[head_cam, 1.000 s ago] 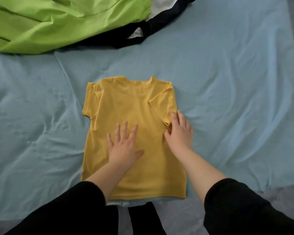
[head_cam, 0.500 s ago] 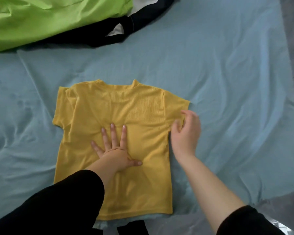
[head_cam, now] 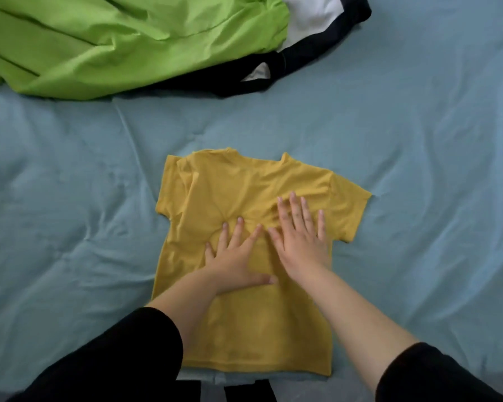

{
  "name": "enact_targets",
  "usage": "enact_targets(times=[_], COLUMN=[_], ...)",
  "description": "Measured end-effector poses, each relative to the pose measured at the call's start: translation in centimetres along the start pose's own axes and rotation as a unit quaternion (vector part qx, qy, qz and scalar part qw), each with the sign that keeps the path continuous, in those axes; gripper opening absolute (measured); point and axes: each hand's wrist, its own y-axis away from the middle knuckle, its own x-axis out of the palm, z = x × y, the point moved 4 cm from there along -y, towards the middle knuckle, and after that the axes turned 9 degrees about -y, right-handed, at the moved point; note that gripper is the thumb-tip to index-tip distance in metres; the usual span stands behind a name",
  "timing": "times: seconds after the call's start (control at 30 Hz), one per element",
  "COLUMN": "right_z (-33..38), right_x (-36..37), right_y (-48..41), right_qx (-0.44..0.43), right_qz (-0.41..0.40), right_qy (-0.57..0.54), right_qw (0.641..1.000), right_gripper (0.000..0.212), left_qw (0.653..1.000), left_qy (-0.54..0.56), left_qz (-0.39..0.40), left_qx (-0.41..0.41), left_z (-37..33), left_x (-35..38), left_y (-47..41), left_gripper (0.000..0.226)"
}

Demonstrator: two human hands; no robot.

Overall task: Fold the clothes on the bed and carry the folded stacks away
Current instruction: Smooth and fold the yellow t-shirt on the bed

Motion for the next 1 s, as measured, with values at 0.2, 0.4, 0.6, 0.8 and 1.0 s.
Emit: enact_targets(times=[0.2, 0.4, 0.6, 0.8, 1.0], right_z=[10.1, 12.2, 11.5, 11.9, 11.3], right_x=[1.7, 3.7, 4.6, 3.8, 3.2], right_y=[-4.2, -7.5, -7.5, -7.6, -10.6], right_qx=[-0.055, -0.030, -0.031, -0.024, -0.012], right_qz=[0.000, 0.044, 0.034, 0.012, 0.047], right_qy=[-0.044, -0.031, -0.034, -0.038, 0.005], right_qw=[0.998, 0.998, 0.998, 0.999, 0.999], right_gripper=[0.059, 0.063, 0.065, 0.064, 0.067], left_qw=[0.922, 0.877, 0.882, 0.838, 0.821], left_qy=[0.168, 0.289, 0.275, 0.358, 0.413], left_qz=[-0.341, -0.327, -0.345, -0.366, -0.354], left_qx=[-0.071, -0.200, -0.169, -0.190, -0.173], left_z=[8.1, 14.6, 15.0, 18.9, 19.5], left_x=[-7.6, -11.0, -11.1, -8.8, -10.3], left_y=[3.4, -0.4, -1.5, 1.3, 0.5], left_gripper=[0.035, 0.037, 0.017, 0.016, 0.013])
